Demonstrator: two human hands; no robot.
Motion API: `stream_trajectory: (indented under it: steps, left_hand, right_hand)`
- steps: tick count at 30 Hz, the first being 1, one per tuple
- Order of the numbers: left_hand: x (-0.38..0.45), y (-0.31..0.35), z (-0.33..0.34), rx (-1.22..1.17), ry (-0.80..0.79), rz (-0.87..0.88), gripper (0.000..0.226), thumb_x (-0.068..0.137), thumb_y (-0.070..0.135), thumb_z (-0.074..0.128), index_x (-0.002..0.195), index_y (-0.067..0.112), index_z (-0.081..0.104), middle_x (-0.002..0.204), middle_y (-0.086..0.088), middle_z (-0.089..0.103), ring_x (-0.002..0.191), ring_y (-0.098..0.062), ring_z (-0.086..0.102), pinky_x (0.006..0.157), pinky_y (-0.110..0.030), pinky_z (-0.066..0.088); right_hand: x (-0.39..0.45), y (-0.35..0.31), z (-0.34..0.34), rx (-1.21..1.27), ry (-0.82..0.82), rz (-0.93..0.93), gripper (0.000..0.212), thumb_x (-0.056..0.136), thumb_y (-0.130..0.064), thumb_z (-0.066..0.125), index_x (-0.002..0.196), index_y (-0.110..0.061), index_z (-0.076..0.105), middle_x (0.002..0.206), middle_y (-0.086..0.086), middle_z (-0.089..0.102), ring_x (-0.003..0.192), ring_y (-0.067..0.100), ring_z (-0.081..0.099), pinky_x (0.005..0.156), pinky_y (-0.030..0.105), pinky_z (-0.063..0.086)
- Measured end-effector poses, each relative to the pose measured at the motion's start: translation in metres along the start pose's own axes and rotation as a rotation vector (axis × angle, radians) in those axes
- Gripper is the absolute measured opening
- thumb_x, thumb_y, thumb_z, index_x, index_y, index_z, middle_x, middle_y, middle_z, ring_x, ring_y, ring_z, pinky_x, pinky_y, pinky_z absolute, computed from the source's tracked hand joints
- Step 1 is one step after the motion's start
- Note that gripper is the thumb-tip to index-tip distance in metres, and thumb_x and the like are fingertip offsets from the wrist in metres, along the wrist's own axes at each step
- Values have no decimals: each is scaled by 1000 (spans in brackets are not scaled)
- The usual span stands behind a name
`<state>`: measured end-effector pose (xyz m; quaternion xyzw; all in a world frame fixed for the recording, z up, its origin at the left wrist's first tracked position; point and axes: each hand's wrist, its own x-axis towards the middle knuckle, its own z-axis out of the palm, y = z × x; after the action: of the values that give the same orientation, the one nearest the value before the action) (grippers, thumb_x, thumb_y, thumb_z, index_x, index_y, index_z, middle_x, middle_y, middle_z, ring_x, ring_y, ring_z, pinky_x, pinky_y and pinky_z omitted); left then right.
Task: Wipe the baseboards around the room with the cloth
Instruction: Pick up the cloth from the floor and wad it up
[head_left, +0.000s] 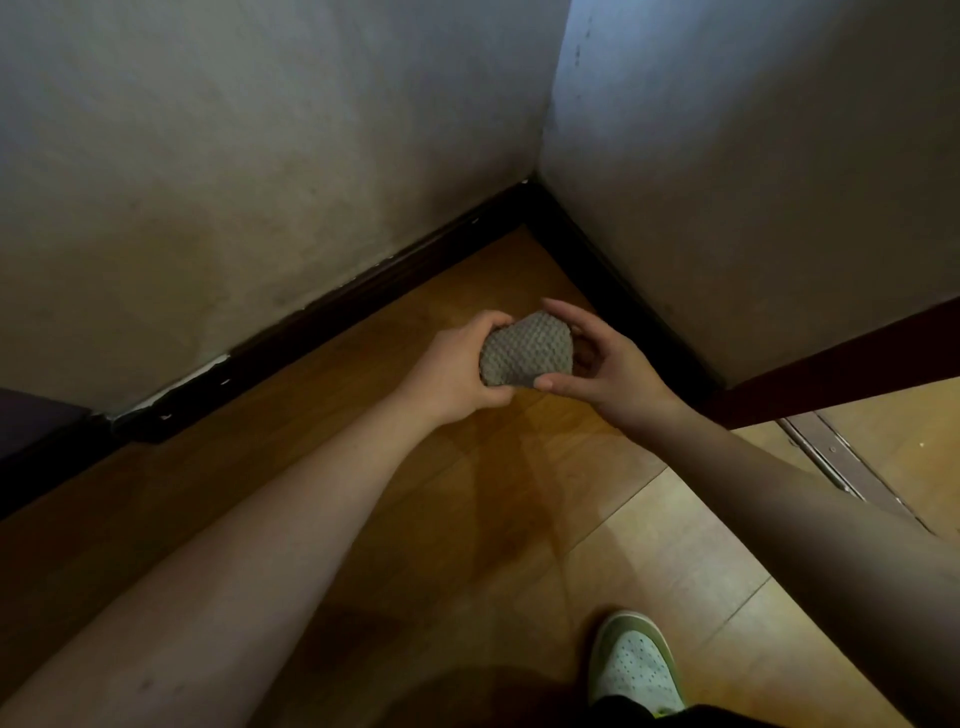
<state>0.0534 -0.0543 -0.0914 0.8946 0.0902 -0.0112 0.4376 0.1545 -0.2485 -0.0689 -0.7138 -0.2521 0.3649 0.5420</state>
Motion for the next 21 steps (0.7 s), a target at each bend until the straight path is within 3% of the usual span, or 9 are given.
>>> stream_trajectory:
  steps: [3, 6, 10, 17, 21]
  left_hand:
    - [0, 0, -2, 62, -14, -14, 68, 68, 27, 84, 128, 27, 52, 108, 9, 59, 95, -9, 60, 70, -21, 49]
    - [-2, 0, -2, 76, -55, -24, 59, 67, 28, 82, 120, 28, 56, 100, 10, 61, 88, -8, 61, 68, -26, 51]
    - [-3, 3, -2, 63, -140, -19, 49, 67, 26, 82, 109, 32, 58, 92, 18, 58, 83, -1, 58, 65, -24, 48]
    - [-1, 7, -15, 25, -321, 27, 38, 68, 24, 85, 94, 35, 59, 87, 18, 59, 80, 6, 57, 62, -18, 41]
    - [1, 2, -32, 6, -439, 4, 40, 69, 40, 83, 95, 51, 55, 97, 23, 60, 91, 11, 57, 68, -16, 44]
  right_hand:
    - [-2, 3, 3, -335, 13, -29, 88, 68, -53, 76, 146, -37, 37, 141, -5, 37, 122, 2, 45, 92, 8, 44]
    - [-2, 6, 3, -541, -37, -66, 91, 71, -49, 76, 149, -25, 36, 150, 0, 34, 130, 9, 39, 97, 14, 40]
    - [-2, 7, 1, -740, -79, -65, 80, 79, -35, 80, 146, -20, 40, 139, 2, 49, 121, 12, 50, 93, 20, 43]
    - [-16, 9, 6, -763, -126, -164, 45, 83, -36, 76, 118, -12, 60, 99, 3, 67, 89, 15, 66, 70, 27, 56]
    - [-21, 7, 11, -702, -103, -219, 42, 84, -39, 73, 111, -9, 62, 90, 4, 68, 78, 14, 66, 64, 28, 54]
